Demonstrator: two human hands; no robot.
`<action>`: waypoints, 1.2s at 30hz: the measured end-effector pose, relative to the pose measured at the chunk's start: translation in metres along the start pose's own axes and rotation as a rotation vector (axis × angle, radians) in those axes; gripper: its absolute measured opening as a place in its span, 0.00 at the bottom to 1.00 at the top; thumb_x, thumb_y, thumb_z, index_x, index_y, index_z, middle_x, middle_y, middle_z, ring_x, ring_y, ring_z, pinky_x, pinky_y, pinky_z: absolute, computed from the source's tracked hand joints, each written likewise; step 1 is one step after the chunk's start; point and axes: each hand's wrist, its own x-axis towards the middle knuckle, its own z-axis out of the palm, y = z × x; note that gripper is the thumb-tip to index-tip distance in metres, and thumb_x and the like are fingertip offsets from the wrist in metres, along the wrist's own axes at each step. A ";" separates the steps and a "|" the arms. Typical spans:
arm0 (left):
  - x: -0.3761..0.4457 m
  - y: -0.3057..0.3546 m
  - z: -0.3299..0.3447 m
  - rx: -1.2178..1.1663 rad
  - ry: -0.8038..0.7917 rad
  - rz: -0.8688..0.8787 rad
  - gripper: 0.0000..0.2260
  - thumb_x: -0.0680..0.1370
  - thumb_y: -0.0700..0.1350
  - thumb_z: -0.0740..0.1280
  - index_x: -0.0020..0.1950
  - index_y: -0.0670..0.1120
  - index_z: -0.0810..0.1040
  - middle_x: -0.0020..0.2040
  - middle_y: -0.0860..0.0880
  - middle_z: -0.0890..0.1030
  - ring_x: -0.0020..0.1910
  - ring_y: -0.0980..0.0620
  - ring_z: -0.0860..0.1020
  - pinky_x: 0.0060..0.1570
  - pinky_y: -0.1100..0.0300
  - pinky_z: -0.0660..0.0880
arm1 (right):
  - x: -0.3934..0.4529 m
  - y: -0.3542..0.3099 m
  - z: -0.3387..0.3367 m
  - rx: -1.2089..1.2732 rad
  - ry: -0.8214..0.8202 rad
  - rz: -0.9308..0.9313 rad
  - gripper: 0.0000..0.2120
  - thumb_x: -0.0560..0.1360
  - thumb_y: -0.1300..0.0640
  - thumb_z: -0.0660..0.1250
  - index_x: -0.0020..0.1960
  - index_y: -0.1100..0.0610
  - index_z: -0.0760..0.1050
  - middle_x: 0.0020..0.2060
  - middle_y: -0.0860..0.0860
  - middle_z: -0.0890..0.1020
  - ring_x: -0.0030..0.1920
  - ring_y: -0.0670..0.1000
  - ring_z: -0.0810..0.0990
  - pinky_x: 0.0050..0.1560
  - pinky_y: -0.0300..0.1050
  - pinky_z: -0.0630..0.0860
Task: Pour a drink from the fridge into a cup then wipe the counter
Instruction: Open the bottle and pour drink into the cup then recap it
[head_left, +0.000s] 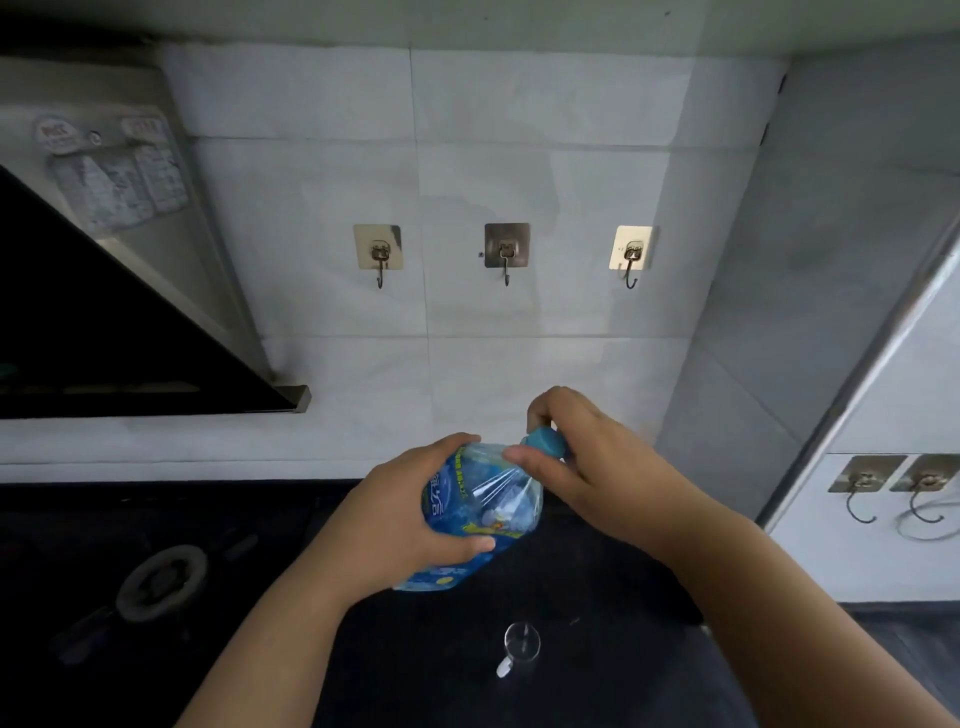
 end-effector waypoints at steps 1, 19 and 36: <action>-0.001 -0.004 -0.002 0.006 0.002 -0.009 0.43 0.63 0.63 0.84 0.74 0.69 0.69 0.63 0.66 0.80 0.61 0.66 0.80 0.64 0.56 0.80 | 0.001 -0.002 0.003 0.115 -0.017 0.039 0.15 0.79 0.36 0.62 0.53 0.47 0.70 0.49 0.42 0.74 0.45 0.42 0.77 0.42 0.34 0.75; -0.021 -0.068 0.023 0.003 -0.051 -0.051 0.40 0.63 0.63 0.82 0.73 0.67 0.70 0.63 0.64 0.81 0.61 0.63 0.80 0.64 0.53 0.79 | -0.003 -0.006 0.063 0.356 0.070 0.400 0.17 0.73 0.42 0.77 0.60 0.38 0.78 0.53 0.39 0.83 0.48 0.41 0.85 0.50 0.38 0.81; -0.024 -0.076 0.074 0.078 -0.049 -0.164 0.41 0.64 0.58 0.83 0.73 0.67 0.67 0.64 0.60 0.70 0.61 0.67 0.69 0.66 0.65 0.70 | -0.041 0.041 0.092 0.626 0.090 0.625 0.05 0.78 0.55 0.75 0.53 0.50 0.84 0.46 0.48 0.88 0.44 0.47 0.86 0.49 0.37 0.82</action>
